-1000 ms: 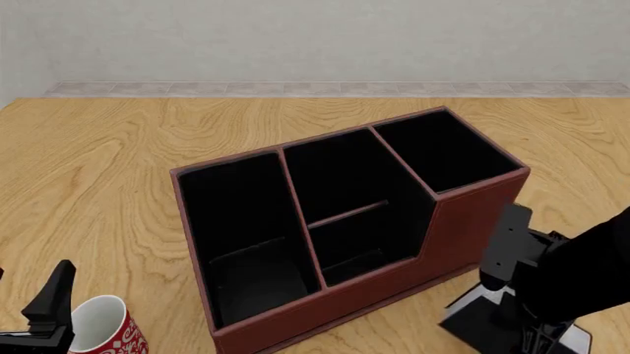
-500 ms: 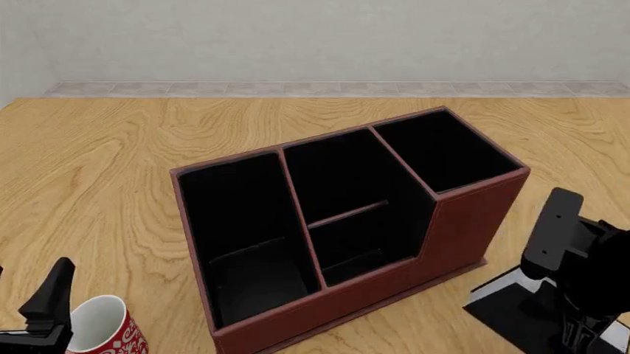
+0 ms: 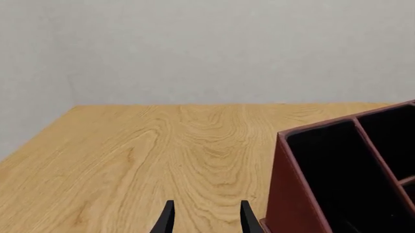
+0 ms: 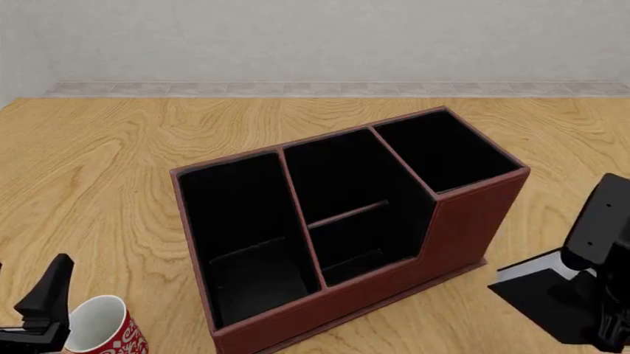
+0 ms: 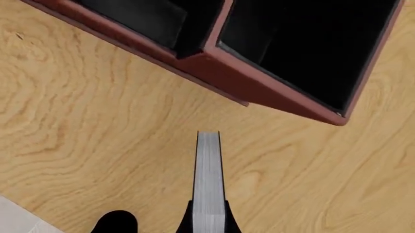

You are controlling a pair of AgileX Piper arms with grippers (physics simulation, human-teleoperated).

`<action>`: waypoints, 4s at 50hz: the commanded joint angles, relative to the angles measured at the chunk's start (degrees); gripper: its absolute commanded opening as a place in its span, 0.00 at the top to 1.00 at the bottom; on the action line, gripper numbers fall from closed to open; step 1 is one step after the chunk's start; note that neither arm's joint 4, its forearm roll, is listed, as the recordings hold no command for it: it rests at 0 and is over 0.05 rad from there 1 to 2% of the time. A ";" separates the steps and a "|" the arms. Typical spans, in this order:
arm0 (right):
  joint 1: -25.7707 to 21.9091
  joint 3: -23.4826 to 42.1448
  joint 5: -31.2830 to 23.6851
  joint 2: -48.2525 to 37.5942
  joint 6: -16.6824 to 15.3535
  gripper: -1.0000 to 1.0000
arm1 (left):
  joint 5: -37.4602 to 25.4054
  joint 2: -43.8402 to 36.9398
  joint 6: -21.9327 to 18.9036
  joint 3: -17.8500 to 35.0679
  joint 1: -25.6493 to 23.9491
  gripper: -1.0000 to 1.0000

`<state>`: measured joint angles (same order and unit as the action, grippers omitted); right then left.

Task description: Pick up the book and place it in the right compartment of the caddy.

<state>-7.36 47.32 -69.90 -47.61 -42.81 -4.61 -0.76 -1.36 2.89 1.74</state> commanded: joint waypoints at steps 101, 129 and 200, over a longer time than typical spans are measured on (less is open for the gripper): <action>-0.01 51.49 0.00 -17.70 -7.14 1.00 | -3.27 0.68 0.54 2.00 -0.27 0.00; -9.15 66.11 0.00 -26.47 12.14 1.00 | -4.22 0.74 0.21 2.33 0.72 0.00; -5.11 56.62 0.00 -35.67 27.80 1.00 | -3.81 0.75 0.40 -0.68 1.54 0.00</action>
<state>-12.57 104.59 -69.90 -82.45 -15.62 -8.54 -0.02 -0.87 2.78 3.19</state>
